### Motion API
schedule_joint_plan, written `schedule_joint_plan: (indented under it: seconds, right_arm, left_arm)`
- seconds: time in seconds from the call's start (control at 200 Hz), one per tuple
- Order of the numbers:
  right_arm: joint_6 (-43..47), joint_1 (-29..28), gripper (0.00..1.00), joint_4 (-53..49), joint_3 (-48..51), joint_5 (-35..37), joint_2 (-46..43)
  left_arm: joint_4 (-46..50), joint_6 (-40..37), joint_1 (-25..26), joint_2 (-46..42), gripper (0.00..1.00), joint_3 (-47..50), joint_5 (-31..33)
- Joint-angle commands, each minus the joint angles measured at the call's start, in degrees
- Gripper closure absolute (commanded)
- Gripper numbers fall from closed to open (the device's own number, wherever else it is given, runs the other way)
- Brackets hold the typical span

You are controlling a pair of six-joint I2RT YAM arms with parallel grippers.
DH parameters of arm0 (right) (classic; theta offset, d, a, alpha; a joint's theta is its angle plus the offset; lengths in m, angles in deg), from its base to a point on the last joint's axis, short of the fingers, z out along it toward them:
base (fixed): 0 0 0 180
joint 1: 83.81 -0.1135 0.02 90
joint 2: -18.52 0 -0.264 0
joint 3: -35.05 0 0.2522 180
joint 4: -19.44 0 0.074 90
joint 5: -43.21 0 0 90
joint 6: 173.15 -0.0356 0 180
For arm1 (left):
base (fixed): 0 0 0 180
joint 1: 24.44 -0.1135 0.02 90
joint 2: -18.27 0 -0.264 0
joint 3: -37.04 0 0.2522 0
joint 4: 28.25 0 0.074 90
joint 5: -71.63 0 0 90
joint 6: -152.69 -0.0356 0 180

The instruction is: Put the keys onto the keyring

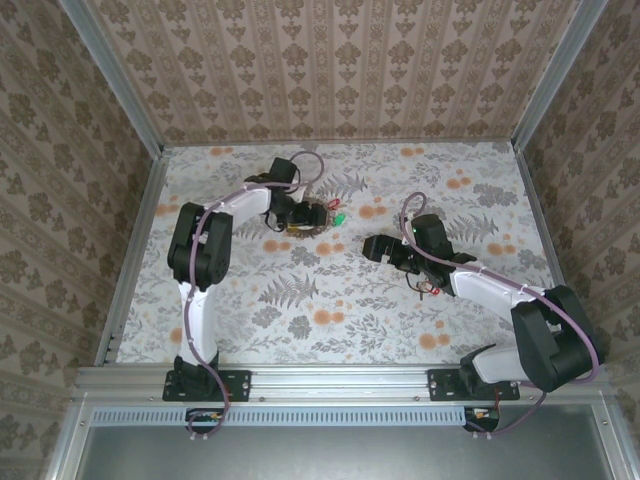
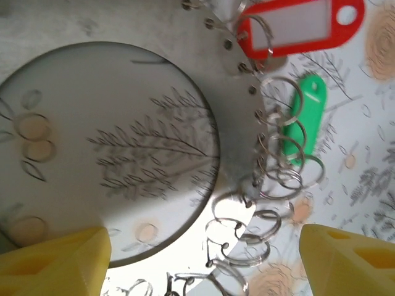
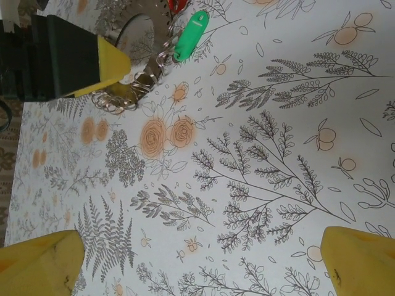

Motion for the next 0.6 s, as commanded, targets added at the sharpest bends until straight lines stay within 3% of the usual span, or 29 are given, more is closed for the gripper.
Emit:
schedule_joint_plan:
  seconds: [0.0,0.325,0.595]
  right_arm:
    - [-1.6,-0.7,0.01,-2.2,-0.8,1.8,-0.3]
    - [-5.0,-2.0,0.1,-2.6,0.7,1.7,-1.3]
    - [-6.4,-2.1,0.31,-4.2,1.3,-0.2,-0.5]
  left_arm:
    - [2.0,2.4,2.4,-2.4,0.2,3.4,-1.4]
    - [-3.5,8.0,9.2,-7.5,0.27,13.0,-0.8]
    - [-9.6,13.6,14.8,-15.6,0.39,22.8,-2.3]
